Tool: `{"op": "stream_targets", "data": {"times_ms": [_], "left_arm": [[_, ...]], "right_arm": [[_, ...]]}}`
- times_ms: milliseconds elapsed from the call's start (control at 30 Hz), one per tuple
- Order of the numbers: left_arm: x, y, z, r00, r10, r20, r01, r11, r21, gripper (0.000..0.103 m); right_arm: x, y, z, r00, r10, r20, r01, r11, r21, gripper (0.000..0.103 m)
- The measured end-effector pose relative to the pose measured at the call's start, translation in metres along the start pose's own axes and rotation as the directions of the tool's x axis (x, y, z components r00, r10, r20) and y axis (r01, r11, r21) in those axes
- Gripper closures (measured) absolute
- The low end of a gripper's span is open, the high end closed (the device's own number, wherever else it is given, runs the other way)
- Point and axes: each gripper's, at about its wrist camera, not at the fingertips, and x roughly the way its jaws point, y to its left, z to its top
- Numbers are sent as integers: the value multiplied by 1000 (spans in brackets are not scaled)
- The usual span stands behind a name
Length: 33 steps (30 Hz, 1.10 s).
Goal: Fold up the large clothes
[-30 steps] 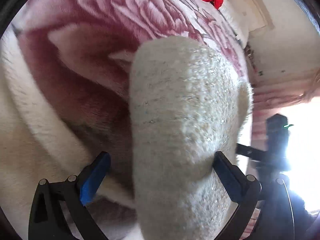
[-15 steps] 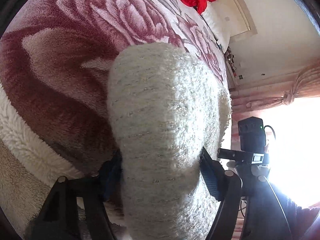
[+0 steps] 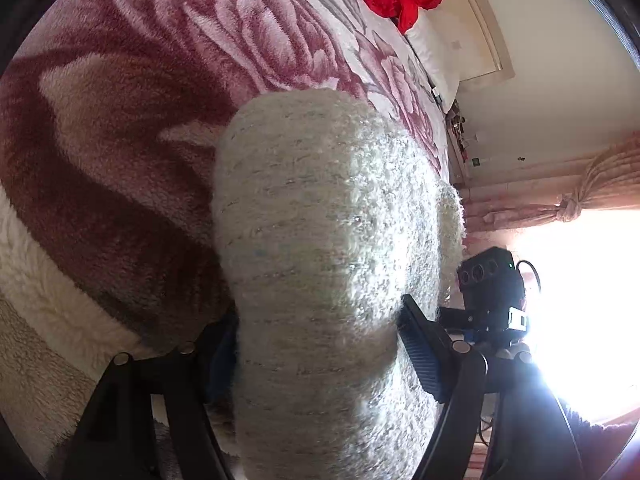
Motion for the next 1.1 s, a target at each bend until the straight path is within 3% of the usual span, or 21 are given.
{"op": "stream_targets", "data": {"times_ms": [33, 67, 100, 167, 200, 267, 433, 500, 567, 600, 667, 833, 933, 1000, 1100], "left_arm": [[1, 0, 3, 1000, 2, -6, -2, 1000, 5, 31], [1, 0, 4, 1000, 8, -13, -8, 1000, 13, 31], [2, -1, 5, 1000, 11, -18, -10, 1000, 18, 31], [5, -4, 6, 999, 26, -32, -25, 999, 39, 31], [6, -7, 6, 998, 41, -38, -39, 998, 54, 31], [7, -6, 9, 999, 34, -42, -32, 999, 40, 32], [7, -4, 8, 998, 28, -62, -25, 998, 50, 33], [9, -3, 12, 997, 13, -70, -10, 999, 44, 33], [10, 2, 13, 996, -2, -84, 5, 999, 35, 30], [9, 5, 12, 996, -8, -86, 10, 1000, 28, 29], [12, 10, 11, 995, -27, -91, 28, 1000, 3, 23], [21, 14, 10, 993, -79, -83, 75, 996, -44, 21], [21, 11, 12, 993, -78, -87, 74, 996, -48, 20], [19, 12, 12, 993, -81, -89, 76, 995, -57, 20], [16, 18, 12, 991, -97, -96, 91, 993, -72, 20]], "right_arm": [[1, 2, -3, 1000, 22, 13, -23, 1000, 19, 21], [-1, 0, -7, 997, 67, 28, -68, 997, 48, 39], [-3, -1, -10, 994, 99, 41, -101, 993, 60, 51], [-6, -8, -21, 991, 115, 66, -120, 990, 78, 56], [-4, -7, -23, 996, 51, 69, -54, 997, 50, 56], [-2, -5, -23, 996, -12, 83, 11, 1000, 11, 40], [-9, 1, -17, 989, -126, 75, 129, 991, -40, 24], [-11, 12, -15, 975, -209, 81, 215, 974, -73, 18], [-11, 22, -15, 942, -326, 81, 334, 936, -116, 0], [-8, 23, -12, 932, -354, 78, 362, 923, -128, 0], [-7, 13, -8, 946, -320, 54, 324, 938, -120, 0], [-5, -31, 5, 990, -143, -16, 143, 989, -36, 0], [-13, -47, 6, 995, -94, -33, 93, 995, -35, 0], [-27, -47, 5, 993, -110, -40, 108, 993, -42, 0], [-66, -46, 3, 993, -108, 46, 109, 994, -29, 0]]}}
